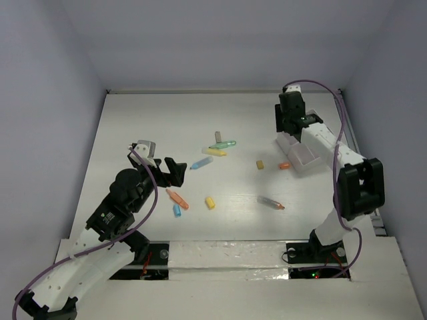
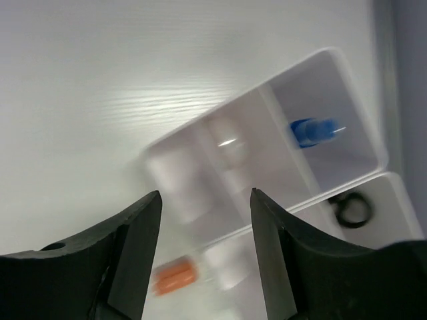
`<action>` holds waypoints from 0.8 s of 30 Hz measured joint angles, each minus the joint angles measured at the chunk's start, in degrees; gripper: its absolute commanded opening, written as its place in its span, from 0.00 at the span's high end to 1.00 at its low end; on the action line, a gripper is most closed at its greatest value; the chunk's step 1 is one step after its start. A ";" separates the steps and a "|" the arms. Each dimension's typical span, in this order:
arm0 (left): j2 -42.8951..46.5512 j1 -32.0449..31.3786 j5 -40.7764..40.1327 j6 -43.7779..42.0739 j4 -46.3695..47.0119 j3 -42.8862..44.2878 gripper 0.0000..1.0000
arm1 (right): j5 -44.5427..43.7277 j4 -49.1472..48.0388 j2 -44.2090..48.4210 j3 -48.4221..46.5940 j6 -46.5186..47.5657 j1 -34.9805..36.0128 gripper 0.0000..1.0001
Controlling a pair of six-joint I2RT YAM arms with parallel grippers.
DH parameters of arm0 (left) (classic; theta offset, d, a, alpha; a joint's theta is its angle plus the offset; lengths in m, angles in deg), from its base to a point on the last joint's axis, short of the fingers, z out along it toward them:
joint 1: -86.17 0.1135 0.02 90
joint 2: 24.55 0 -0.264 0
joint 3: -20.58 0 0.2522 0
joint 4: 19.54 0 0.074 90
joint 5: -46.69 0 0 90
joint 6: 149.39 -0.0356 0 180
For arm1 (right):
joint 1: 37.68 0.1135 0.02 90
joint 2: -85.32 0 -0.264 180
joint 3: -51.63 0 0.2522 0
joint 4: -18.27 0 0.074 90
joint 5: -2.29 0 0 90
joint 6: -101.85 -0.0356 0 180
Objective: Sort the stationery into containers
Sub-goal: Place the stationery in the storage box, then pick up the stationery from the center of the board.
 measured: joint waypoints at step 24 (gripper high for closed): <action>-1.92 0.39 0.37 0.00 0.39 0.00 0.01 | 26.67 -5.46 3.08 21.00 -16.22 10.49 0.46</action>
